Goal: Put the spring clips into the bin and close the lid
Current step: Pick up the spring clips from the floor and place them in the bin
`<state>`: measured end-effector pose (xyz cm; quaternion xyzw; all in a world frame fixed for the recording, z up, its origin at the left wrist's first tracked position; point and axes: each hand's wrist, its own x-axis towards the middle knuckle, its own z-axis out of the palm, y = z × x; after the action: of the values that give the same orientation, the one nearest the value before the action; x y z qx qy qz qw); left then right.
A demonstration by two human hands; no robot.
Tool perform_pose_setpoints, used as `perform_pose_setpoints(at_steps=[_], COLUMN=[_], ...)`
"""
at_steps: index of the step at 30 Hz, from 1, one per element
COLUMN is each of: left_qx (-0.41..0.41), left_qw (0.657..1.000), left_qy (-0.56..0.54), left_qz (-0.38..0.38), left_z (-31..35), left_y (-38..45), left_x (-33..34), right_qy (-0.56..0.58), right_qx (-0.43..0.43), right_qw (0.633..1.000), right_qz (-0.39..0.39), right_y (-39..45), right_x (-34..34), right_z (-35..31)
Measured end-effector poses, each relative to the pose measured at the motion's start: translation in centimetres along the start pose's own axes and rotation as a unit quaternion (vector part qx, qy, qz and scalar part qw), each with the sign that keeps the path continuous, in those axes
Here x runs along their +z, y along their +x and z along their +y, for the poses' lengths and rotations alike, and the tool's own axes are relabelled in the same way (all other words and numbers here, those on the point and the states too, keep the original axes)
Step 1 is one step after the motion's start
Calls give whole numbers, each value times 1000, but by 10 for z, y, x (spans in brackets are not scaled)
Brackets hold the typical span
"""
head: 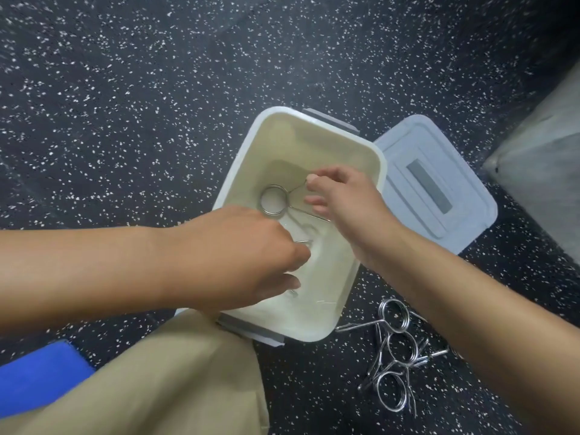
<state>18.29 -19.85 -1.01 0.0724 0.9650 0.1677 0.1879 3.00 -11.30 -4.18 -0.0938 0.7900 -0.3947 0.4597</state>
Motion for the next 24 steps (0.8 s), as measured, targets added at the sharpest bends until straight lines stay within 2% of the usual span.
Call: perform_pose_setpoints(at_steps=[5,10,16,20,24], left_qx=[30,55,79,86,86], left_qw=[999,998,996,989,985], left_qy=[3,-9,-8,15,53], left_qz=[13,11,-42,-120,-139], left_z=[18,51,93,112,116], left_y=[26,60,106,140,162], left_x=[-5,-9,-1,20,47], right_qy=[10,-11,-34,-33,-117], right_qx=[-61,-58,-5,63,94], right_qw=[998,998,999,997,989], right_qz=[-19,6,35,36,3], right_y=[-41,-66,-84,-85,-83], right_x=[-49,-108,-170,-190,-191], right_z=[-1,25,86,144,199])
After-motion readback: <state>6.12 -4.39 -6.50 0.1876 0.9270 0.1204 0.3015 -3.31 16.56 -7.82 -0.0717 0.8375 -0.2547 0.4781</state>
